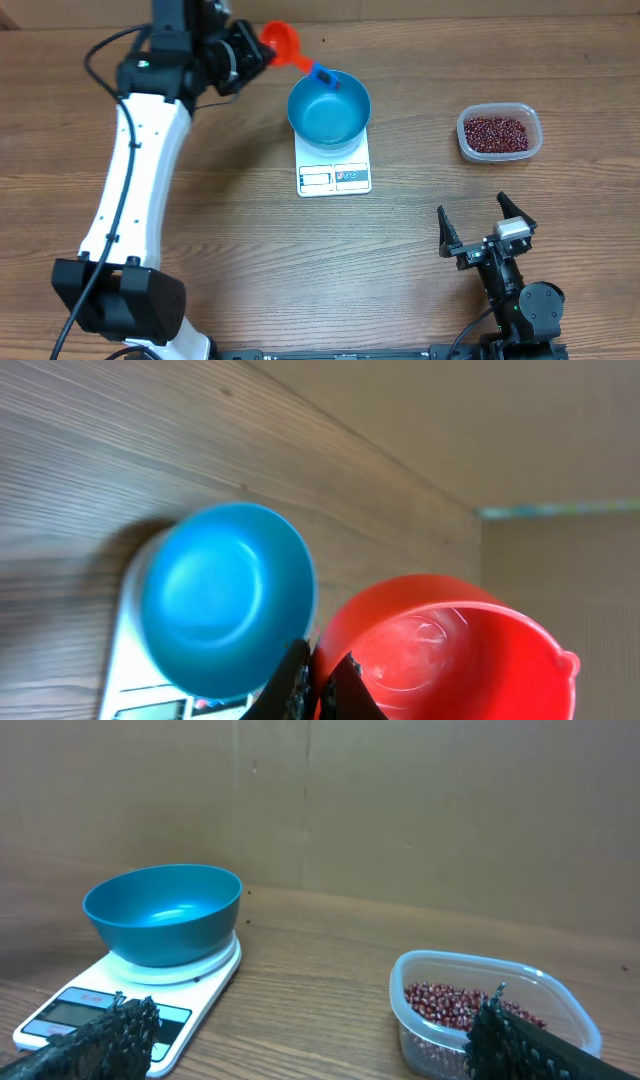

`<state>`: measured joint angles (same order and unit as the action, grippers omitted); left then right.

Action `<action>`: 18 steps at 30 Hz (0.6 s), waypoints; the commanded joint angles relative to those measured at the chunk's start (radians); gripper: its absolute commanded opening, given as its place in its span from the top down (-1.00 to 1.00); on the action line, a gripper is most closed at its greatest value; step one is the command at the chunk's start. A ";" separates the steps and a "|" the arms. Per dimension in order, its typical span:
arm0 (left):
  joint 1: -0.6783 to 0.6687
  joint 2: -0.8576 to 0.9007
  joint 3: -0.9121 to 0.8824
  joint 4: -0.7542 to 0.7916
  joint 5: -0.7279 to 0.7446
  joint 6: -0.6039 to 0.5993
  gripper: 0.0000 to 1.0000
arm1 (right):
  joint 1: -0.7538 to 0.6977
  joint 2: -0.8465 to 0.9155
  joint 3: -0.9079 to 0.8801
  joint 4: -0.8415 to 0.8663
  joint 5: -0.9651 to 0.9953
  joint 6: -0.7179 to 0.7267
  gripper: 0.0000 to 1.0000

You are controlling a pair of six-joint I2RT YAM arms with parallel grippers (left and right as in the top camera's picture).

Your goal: Scoop item into bowl and weigh 150g on scale

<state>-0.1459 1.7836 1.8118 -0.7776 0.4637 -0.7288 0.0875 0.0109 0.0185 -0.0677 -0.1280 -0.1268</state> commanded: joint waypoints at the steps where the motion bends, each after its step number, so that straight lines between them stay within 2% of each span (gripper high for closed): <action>1: -0.051 0.006 0.005 0.003 -0.015 0.052 0.91 | 0.007 -0.008 -0.010 0.002 -0.090 0.062 -1.00; 4: -0.080 0.011 0.005 0.006 -0.038 0.053 0.91 | 0.007 -0.008 0.000 -0.001 -0.151 0.174 -1.00; 10: -0.090 0.011 0.005 0.034 -0.053 0.052 0.91 | 0.006 0.043 0.125 -0.071 -0.238 0.235 -1.00; 15: -0.090 0.011 0.005 0.045 -0.056 0.052 0.91 | 0.006 0.227 0.336 -0.160 -0.286 0.235 -1.00; 18: -0.090 0.011 0.005 0.050 -0.056 0.051 0.92 | 0.005 0.402 0.521 -0.284 -0.284 0.203 -1.00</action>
<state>-0.2359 1.7851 1.8118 -0.7361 0.4179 -0.6998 0.0875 0.2798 0.3840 -0.2836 -0.3889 0.0898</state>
